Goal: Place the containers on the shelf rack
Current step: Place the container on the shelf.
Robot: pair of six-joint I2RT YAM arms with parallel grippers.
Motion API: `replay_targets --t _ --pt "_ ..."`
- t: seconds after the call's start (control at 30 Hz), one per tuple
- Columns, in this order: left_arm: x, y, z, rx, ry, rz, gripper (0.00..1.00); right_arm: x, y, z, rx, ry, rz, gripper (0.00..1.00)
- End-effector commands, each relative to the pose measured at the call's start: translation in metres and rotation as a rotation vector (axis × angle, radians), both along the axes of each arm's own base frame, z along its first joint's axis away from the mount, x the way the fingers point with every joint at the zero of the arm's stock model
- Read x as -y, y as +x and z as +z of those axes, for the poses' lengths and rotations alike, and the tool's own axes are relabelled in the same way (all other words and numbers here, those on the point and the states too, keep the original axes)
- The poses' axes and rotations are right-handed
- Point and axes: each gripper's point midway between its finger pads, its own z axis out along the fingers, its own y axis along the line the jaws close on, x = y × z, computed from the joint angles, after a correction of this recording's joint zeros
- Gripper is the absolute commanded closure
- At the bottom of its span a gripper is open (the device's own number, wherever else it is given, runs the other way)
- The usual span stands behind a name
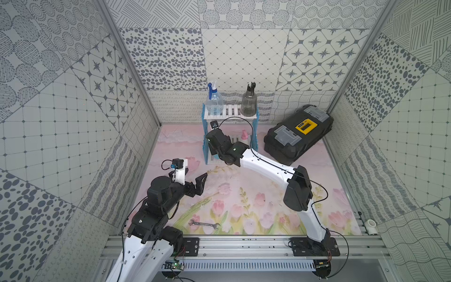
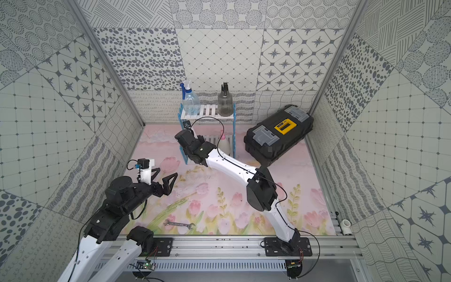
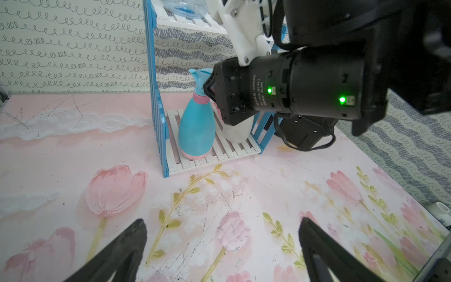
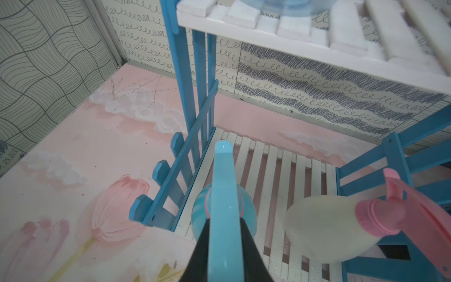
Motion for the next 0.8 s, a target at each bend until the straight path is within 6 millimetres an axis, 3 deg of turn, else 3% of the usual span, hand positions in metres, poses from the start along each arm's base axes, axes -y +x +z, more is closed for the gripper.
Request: replay_targets --t 0.0,0.23,0.53,0.77 --pt "0.002 0.002 0.011 0.028 -0.031 -0.002 0.01 -0.005 0.010 0.012 0.002 0.075 -0.021 1.00" --pt "0.001 0.002 0.012 0.027 -0.038 0.003 0.01 -0.010 0.018 -0.008 -0.037 0.048 -0.040 1.00" --pt "0.003 0.003 0.011 0.026 -0.042 -0.006 0.01 -0.010 0.030 -0.017 -0.042 0.057 -0.069 1.00" --pt "0.003 0.004 0.009 0.019 -0.039 -0.002 0.01 -0.008 0.041 -0.034 -0.085 0.086 -0.082 1.00"
